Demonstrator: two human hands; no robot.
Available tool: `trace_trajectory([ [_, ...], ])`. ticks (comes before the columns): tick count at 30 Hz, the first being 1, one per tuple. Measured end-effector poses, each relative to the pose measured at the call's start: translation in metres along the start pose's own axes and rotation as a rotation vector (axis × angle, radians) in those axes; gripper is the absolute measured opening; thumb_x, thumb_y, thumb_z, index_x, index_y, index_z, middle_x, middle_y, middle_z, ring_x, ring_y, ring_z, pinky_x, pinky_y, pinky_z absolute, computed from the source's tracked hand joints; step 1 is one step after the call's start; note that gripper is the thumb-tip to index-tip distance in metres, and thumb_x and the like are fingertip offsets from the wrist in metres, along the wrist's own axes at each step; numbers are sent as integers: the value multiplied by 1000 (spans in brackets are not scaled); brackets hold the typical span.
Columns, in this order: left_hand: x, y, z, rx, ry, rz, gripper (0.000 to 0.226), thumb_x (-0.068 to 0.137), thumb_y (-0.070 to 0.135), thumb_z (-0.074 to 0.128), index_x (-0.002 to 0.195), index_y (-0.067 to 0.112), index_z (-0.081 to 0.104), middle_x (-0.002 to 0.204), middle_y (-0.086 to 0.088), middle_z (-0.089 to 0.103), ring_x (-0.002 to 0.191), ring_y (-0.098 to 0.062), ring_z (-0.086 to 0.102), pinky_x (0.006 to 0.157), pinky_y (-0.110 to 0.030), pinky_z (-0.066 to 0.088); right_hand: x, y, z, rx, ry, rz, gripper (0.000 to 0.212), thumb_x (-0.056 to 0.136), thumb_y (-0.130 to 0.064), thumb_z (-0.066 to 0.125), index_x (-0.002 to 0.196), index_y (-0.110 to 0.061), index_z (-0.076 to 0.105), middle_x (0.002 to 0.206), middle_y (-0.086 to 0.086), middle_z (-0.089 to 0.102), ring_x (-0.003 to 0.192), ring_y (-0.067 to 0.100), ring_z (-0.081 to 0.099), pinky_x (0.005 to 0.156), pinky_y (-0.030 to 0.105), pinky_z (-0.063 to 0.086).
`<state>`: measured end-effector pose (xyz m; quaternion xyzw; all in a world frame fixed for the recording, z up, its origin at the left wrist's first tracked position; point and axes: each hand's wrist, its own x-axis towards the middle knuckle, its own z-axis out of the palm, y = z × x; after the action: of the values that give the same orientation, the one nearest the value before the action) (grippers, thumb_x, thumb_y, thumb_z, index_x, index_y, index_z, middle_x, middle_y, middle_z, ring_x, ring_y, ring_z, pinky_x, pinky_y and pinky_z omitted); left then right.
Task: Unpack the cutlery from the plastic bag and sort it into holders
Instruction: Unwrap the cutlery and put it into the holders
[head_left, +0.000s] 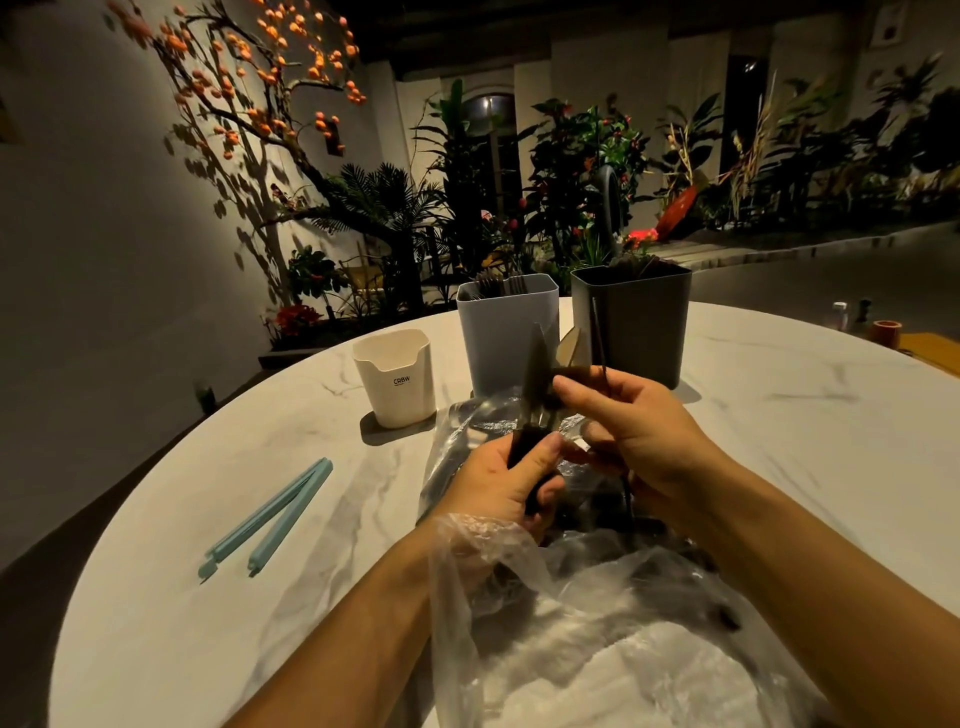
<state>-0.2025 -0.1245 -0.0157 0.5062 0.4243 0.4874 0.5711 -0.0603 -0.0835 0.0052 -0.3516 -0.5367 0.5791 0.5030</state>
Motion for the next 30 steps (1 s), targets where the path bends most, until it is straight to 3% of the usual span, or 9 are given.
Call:
trace_trajectory([
  [4,0,-2,-2,44,-44,12,22,101,20,51,94,2,60,51,0,41,34,-6,37,35,-15,32,0,0,0,-27,65,-31,39,67,-33,76,98,-9,73,69,6,61,53,12,45,52,29,44],
  [8,2,-3,-5,29,-122,-6,27,92,29,55,95,3,62,54,0,41,36,-7,34,35,-16,31,1,-4,-3,19,133,-18,22,80,-29,74,94,-12,74,82,8,72,57,14,41,53,28,40],
  [11,3,-4,-6,28,-133,-12,34,86,33,57,100,3,64,56,0,42,37,-7,34,35,-17,31,1,-4,-3,-9,187,-24,16,84,-28,71,91,-14,72,89,19,66,60,15,43,55,27,40],
  [16,6,-4,-13,46,-170,-33,36,88,34,56,107,4,66,57,0,44,38,-7,36,36,-17,33,3,-10,-7,56,240,-50,13,94,-26,62,95,-16,70,81,9,56,65,14,41,58,25,37],
  [19,5,-2,-15,45,-215,-45,35,88,31,55,108,4,65,57,1,44,39,-6,39,38,-15,35,5,-11,-10,12,193,-45,26,92,-31,65,106,-10,70,74,0,58,63,12,42,54,22,38],
  [22,5,1,-15,24,-253,-43,33,89,27,53,109,2,64,56,2,42,41,-4,40,39,-13,36,4,-12,-8,-50,152,-53,26,95,-31,60,103,-8,69,70,0,54,59,9,41,50,19,39],
  [24,6,3,-16,11,-255,-48,35,89,25,53,111,1,63,55,3,41,42,-3,40,40,-13,35,6,-17,-9,-1,233,-69,28,102,-32,48,96,-11,65,79,3,53,60,7,43,50,17,40],
  [28,6,3,-16,46,-179,-54,31,96,25,51,110,2,65,57,2,39,43,-6,37,40,-14,34,7,-34,-25,198,580,-155,29,106,-34,39,86,-19,55,83,-1,53,74,8,52,61,21,46],
  [30,5,3,-14,65,-89,-28,28,104,21,46,107,2,66,57,2,38,42,-6,37,40,-15,34,6,-39,-30,312,631,-216,30,107,-31,38,85,-18,53,80,-1,56,73,9,59,66,23,51],
])
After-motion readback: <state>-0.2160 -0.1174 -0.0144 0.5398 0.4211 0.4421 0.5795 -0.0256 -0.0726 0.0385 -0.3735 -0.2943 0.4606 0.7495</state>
